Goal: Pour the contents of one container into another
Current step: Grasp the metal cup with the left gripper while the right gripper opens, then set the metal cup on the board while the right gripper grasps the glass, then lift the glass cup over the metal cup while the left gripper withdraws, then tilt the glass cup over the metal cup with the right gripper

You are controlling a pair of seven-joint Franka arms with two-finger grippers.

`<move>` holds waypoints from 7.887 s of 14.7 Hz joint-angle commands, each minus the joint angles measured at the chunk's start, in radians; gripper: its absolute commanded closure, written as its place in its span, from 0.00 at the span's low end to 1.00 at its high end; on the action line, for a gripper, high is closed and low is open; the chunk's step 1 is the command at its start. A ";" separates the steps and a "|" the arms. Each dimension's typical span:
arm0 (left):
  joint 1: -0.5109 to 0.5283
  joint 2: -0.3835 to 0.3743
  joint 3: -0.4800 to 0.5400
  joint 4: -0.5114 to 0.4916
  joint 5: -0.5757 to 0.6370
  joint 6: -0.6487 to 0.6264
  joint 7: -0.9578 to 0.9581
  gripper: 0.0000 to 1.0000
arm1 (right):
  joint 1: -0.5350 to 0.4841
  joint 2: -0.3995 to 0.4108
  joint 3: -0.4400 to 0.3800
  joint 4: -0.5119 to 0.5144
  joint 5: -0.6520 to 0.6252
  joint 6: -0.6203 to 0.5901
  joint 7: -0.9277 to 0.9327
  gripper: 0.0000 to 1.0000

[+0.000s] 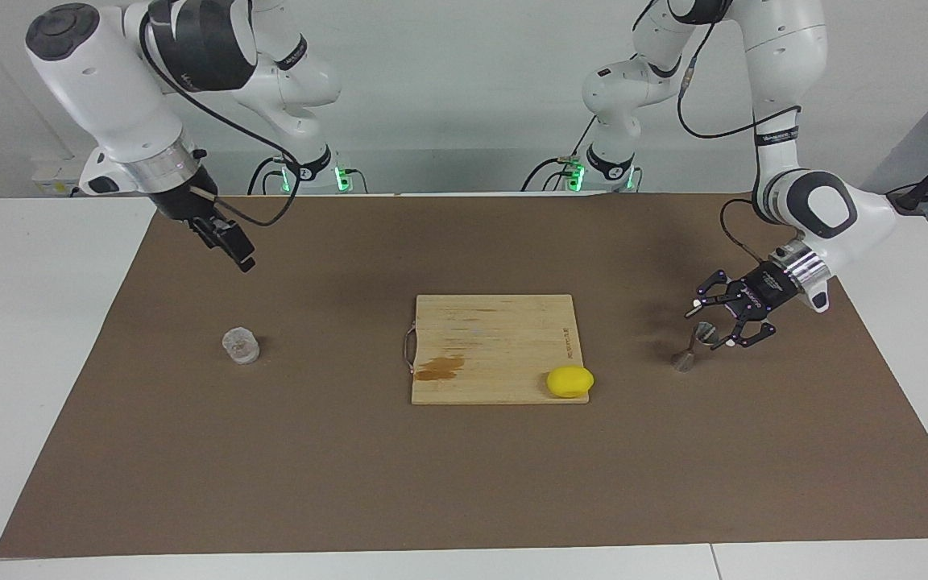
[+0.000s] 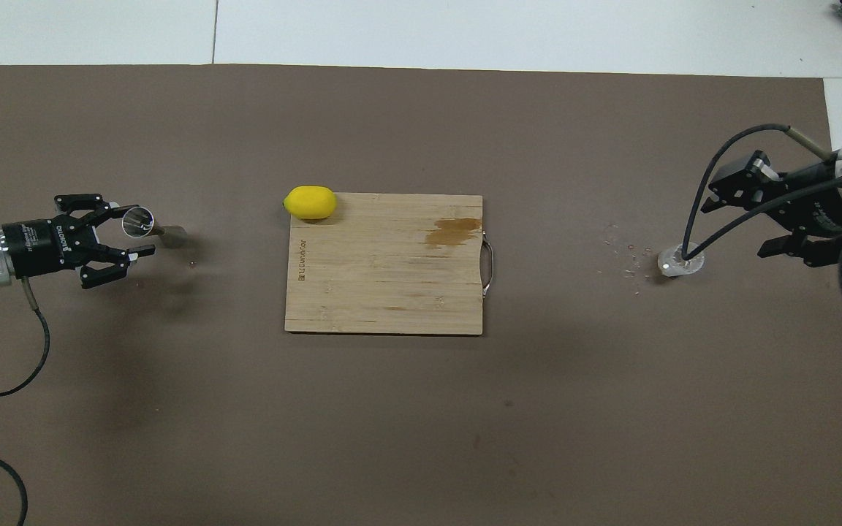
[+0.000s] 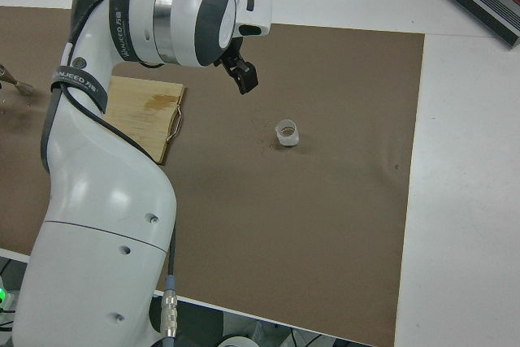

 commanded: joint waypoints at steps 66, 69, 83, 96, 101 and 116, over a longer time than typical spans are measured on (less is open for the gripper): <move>-0.914 -0.064 -0.024 0.078 -0.584 0.644 -0.193 0.00 | -0.220 0.323 0.001 -0.180 0.591 0.181 0.247 0.86; -0.816 -0.083 -0.016 0.084 -0.415 0.476 -0.194 0.00 | -0.127 0.302 0.000 -0.160 0.550 0.201 0.385 0.86; -0.415 -0.019 -0.013 0.551 0.767 -0.117 -0.073 0.00 | 0.231 0.326 0.001 -0.001 0.246 0.343 0.963 0.88; -0.300 -0.187 -0.009 0.485 1.094 -0.301 0.980 0.00 | 0.369 0.361 0.006 0.121 0.014 0.282 1.123 0.87; -0.210 -0.267 -0.119 0.491 1.114 -0.486 1.091 0.00 | 0.418 0.361 0.006 0.130 -0.063 0.248 1.125 0.87; -0.287 -0.299 -0.033 0.463 1.105 -0.510 1.088 0.00 | 0.466 0.372 0.009 0.142 -0.210 0.215 1.123 0.86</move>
